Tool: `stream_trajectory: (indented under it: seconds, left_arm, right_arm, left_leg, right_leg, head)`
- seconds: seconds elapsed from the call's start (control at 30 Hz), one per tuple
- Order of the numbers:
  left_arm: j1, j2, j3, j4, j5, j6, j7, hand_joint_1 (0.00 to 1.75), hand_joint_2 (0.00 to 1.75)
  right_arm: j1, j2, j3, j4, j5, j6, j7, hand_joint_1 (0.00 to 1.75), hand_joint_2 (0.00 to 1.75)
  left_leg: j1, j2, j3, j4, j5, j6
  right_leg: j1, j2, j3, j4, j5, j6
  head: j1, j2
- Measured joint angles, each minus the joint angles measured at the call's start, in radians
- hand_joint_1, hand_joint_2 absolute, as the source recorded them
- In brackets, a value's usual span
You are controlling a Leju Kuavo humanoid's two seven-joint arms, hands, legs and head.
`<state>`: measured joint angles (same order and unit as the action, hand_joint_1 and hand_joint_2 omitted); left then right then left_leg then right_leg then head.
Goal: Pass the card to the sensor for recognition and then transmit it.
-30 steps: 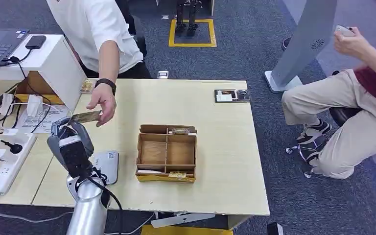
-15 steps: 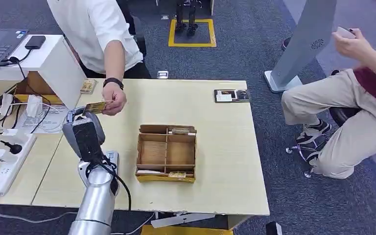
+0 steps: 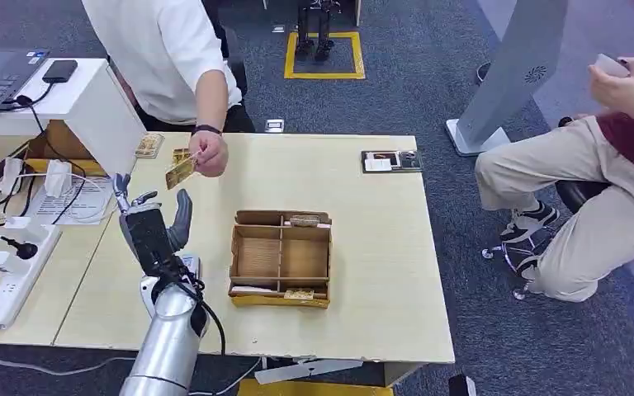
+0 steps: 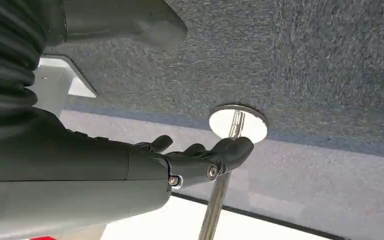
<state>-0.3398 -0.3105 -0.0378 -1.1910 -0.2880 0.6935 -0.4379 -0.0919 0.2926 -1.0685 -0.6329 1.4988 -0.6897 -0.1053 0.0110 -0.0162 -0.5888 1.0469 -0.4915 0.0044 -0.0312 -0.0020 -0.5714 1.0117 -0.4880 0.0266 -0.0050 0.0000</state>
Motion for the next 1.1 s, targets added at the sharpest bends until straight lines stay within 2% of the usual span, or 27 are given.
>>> stream_trajectory:
  seconds: [0.03,0.43,0.47,0.6,0.73,0.77,1.1]
  left_arm:
    - [0.006,0.003,-0.006,-0.009,0.004,0.002,-0.001,0.00,1.75]
    - [0.082,0.026,-0.032,-0.118,0.057,0.005,-0.024,0.00,1.75]
    - [0.090,0.028,-0.032,-0.134,0.062,0.005,-0.032,0.00,0.00]
    - [0.139,0.026,-0.032,-0.192,0.105,0.006,-0.074,0.00,0.00]
    - [0.203,0.021,-0.031,-0.279,0.154,0.006,-0.143,0.00,0.00]
    - [0.218,0.021,-0.029,-0.303,0.157,0.006,-0.159,0.00,1.75]
    - [0.363,0.025,-0.020,-0.494,0.181,0.006,-0.225,0.00,1.75]
  right_arm:
    - [0.001,0.000,-0.001,0.000,0.000,0.000,0.000,0.00,1.75]
    - [0.002,0.000,-0.039,-0.011,-0.003,0.000,-0.023,0.00,1.75]
    - [0.002,0.000,-0.045,-0.013,-0.003,0.000,-0.026,0.00,1.75]
    - [0.003,0.000,-0.073,-0.021,-0.003,0.000,-0.044,0.00,1.75]
    - [0.007,0.000,-0.122,-0.031,-0.004,0.000,-0.077,0.00,1.75]
    - [0.007,0.000,-0.138,-0.034,-0.005,0.000,-0.085,0.00,1.75]
    - [0.006,0.005,-0.253,-0.055,0.003,0.000,-0.129,0.00,1.75]
  left_leg:
    - [0.000,0.000,0.000,0.000,0.000,0.000]
    - [0.000,0.000,0.000,0.000,0.000,0.000]
    - [0.000,0.000,0.000,0.000,0.000,0.000]
    - [0.000,0.000,0.000,0.000,0.000,0.000]
    - [0.000,0.000,-0.001,0.000,0.000,0.000]
    - [0.000,-0.001,-0.001,0.000,-0.001,0.000]
    - [0.000,0.000,0.000,-0.001,-0.001,0.000]
  right_leg:
    - [0.000,0.000,0.000,0.000,0.000,0.000]
    - [0.000,0.000,0.000,0.000,0.000,0.000]
    - [0.000,0.000,0.000,0.000,0.000,0.000]
    - [0.000,0.000,0.000,0.000,0.000,0.000]
    - [0.000,-0.001,0.000,0.000,-0.001,0.000]
    - [0.000,-0.001,0.000,0.000,-0.001,0.000]
    - [0.000,-0.001,0.000,0.000,-0.001,0.000]
  head:
    - [0.000,0.000]
    - [0.000,0.000]
    - [0.000,0.000]
    - [0.000,0.000]
    - [0.000,0.000]
    - [0.000,0.000]
    - [0.000,0.000]
